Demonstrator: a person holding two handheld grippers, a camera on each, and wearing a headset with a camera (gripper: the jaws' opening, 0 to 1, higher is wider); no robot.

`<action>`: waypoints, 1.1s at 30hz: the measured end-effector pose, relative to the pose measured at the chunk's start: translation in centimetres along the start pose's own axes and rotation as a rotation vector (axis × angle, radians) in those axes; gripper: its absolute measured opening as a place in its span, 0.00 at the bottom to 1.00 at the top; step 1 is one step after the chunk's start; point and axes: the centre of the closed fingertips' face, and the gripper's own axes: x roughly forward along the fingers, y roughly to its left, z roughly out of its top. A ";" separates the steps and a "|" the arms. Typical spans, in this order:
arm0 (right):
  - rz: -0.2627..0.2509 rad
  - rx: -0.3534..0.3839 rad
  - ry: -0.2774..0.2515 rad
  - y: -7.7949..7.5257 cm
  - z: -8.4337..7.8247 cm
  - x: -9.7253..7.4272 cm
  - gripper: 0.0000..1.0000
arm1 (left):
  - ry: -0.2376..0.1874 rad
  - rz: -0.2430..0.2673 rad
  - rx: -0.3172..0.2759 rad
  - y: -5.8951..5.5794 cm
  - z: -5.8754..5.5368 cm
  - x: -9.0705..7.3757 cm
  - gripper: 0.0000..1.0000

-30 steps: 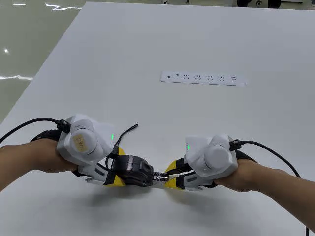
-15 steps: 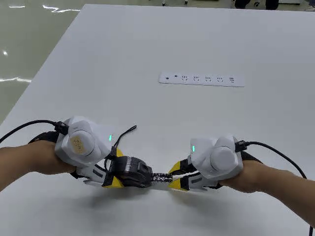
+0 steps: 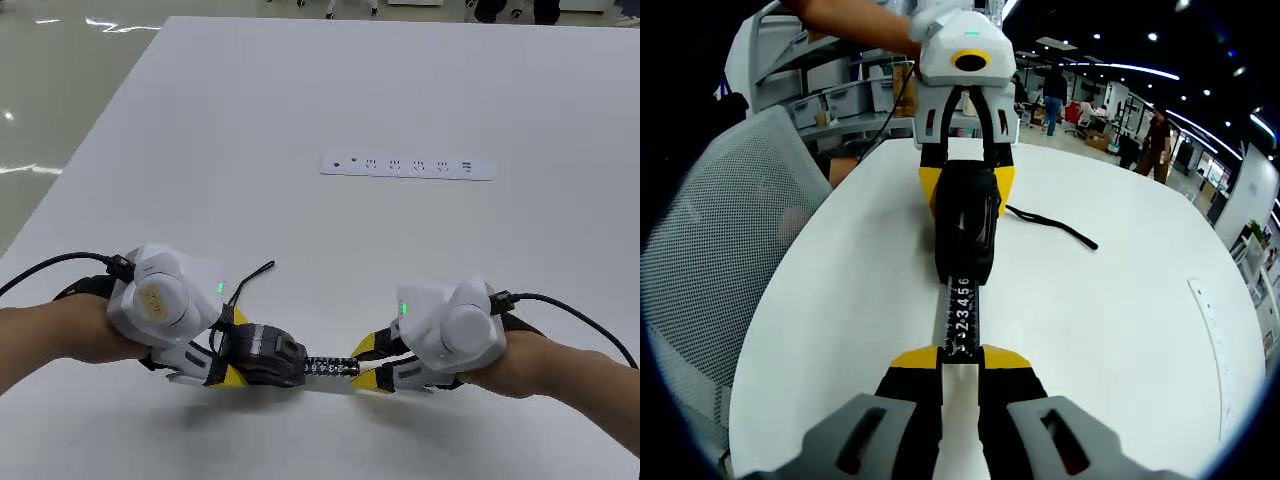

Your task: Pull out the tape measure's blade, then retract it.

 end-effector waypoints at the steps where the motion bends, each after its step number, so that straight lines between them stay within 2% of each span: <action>1: 0.000 0.000 0.000 0.0 0.0 -0.1 0.11 | 0.000 0.000 0.000 0.0 0.0 0.0 0.27; 33: -0.007 0.005 0.003 0.3 -2.0 -2.2 0.12 | 0.002 0.002 0.002 -0.2 0.1 0.1 0.27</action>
